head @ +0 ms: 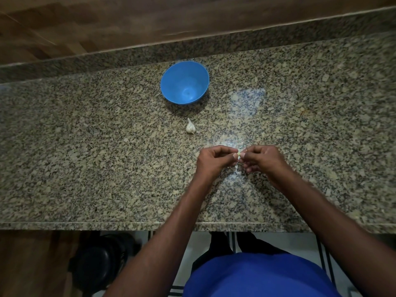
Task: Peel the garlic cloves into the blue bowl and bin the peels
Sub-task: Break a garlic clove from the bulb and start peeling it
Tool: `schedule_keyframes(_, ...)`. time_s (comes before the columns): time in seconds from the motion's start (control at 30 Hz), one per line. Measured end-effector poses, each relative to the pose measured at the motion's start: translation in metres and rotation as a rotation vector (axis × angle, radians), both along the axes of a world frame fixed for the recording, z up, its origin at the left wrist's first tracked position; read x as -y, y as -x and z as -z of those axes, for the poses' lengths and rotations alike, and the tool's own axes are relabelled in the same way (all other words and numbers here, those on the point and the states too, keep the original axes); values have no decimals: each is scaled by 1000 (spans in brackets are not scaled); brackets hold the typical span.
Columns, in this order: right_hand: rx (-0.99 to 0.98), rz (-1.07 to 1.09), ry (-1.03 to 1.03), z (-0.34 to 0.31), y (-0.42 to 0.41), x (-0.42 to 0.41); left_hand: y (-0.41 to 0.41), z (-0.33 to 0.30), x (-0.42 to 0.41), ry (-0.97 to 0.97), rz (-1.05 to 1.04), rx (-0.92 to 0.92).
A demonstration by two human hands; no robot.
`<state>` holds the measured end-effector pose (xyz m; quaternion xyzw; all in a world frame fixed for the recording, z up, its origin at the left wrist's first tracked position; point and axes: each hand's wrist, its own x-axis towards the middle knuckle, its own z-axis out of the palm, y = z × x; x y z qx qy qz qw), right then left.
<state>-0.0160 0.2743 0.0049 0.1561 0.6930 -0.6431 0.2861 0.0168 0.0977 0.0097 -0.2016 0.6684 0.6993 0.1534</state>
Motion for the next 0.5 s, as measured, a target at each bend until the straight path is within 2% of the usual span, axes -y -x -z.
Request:
schedule_keyframes(0.13,-36,3,-103,7,2,6,3,-1,-3,24,-2,19)
schedule_keyframes(0.37,41,31,-105,17,11,5,17,3,6,18,-88,93)
schedule_keyframes(0.4,-20,5,-192,18,12,6,21,4,8,46,-87,83)
schedule_keyframes(0.5,-326,-189,-643,13,15,8,35,8,11,204,-54,16)
